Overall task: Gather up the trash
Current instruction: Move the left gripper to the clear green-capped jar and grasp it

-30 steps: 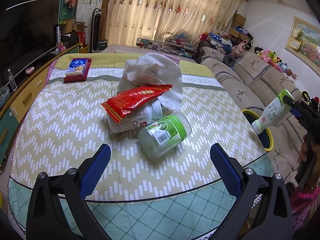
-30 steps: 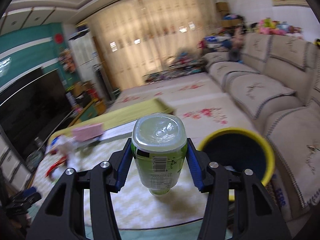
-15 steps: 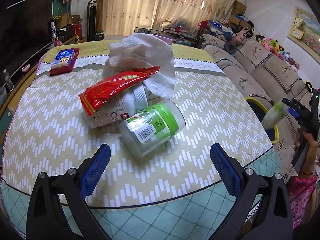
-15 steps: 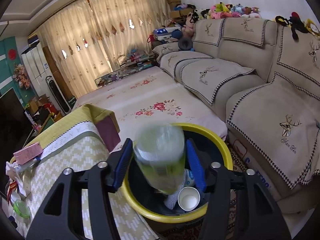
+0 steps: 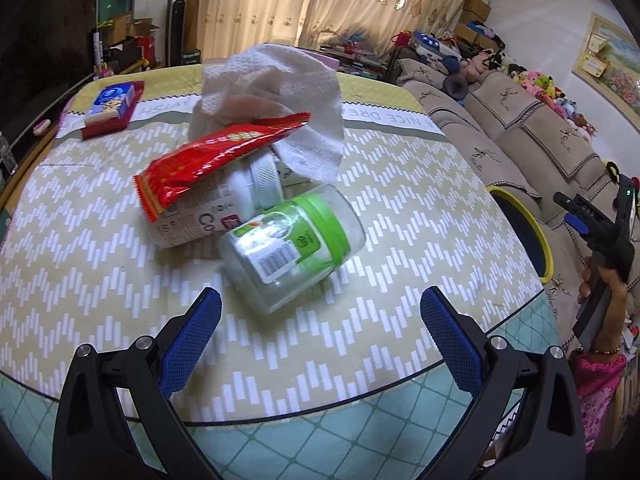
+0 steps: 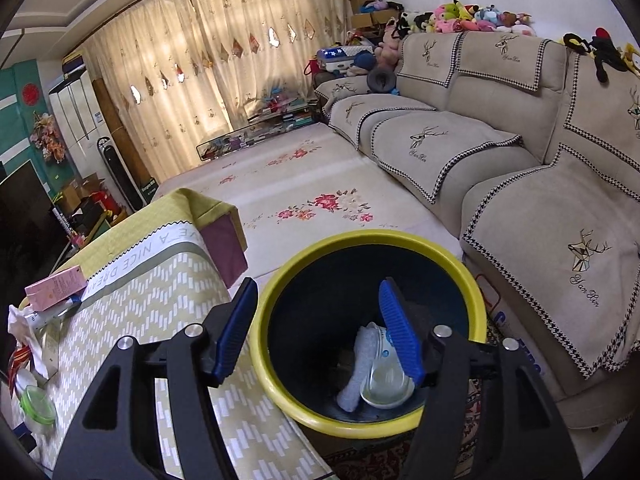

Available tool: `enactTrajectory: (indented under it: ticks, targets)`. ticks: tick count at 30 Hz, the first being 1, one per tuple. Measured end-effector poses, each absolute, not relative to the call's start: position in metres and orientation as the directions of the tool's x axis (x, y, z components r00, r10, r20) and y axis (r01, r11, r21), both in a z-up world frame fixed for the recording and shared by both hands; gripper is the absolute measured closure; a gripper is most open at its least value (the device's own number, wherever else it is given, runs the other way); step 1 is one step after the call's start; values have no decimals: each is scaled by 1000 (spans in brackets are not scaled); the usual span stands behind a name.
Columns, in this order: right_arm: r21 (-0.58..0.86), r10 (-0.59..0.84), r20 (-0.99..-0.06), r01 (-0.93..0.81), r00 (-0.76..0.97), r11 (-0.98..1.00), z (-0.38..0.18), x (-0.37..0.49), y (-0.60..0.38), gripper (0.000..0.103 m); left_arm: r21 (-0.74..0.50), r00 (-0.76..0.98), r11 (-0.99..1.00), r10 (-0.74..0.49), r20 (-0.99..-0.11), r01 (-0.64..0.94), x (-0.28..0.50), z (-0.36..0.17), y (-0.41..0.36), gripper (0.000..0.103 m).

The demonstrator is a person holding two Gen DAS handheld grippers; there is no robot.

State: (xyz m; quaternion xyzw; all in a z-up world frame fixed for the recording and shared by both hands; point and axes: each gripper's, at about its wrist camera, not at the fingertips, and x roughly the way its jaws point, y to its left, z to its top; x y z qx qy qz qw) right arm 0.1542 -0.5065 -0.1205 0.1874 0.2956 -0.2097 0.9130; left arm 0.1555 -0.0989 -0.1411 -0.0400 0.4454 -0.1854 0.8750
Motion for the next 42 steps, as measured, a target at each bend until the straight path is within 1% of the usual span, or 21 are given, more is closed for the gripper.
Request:
enactTrajectory:
  ticks: [6,11,16,18,21,23,26,31,34,36,40,42]
  targets:
    - [223,-273,-613,494,741,840,-119,152,-505,43,-269,504,908,-405,-763,322,161,-145,-114,5]
    - [231,-264,-618,492,741,839,-121,151,-508,43,-340,433,849,-505,-747,404,165,-143,-142,5]
    - [240,-253,-618,485,744,841,-123,150,-510,43,-343,399,805,-552,-732,484,159,-137,-168,5]
    - [243,-251,-616,483,746,841,-124,148,-511,43,-325,434,821,-535,-725,469,157,-133,-164,5]
    - [249,-249,-616,485,747,838,-125,147,-513,43,-265,521,883,-446,-728,387,160,-125,-150,5]
    - [256,-243,-617,483,748,837,-127,148,-515,43,-232,548,907,-401,-735,352,164,-123,-145,5]
    - [261,-230,-622,475,748,841,-130,150,-514,43,-187,557,924,-353,-752,334,169,-126,-144,5]
    - [261,-216,-633,467,744,845,-136,153,-514,43,-99,595,934,-297,-747,342,172,-126,-147,5]
    - [271,-208,-635,467,744,842,-138,153,-516,43,-72,594,934,-280,-754,350,180,-130,-153,13]
    - [275,-202,-637,465,744,842,-141,153,-516,43,-54,589,935,-265,-764,351,188,-137,-157,21]
    - [280,-192,-644,461,741,842,-146,152,-520,43,-22,586,935,-240,-774,353,196,-145,-163,26]
    - [285,-188,-647,463,739,840,-149,152,-522,43,-8,588,935,-229,-776,354,200,-147,-165,33]
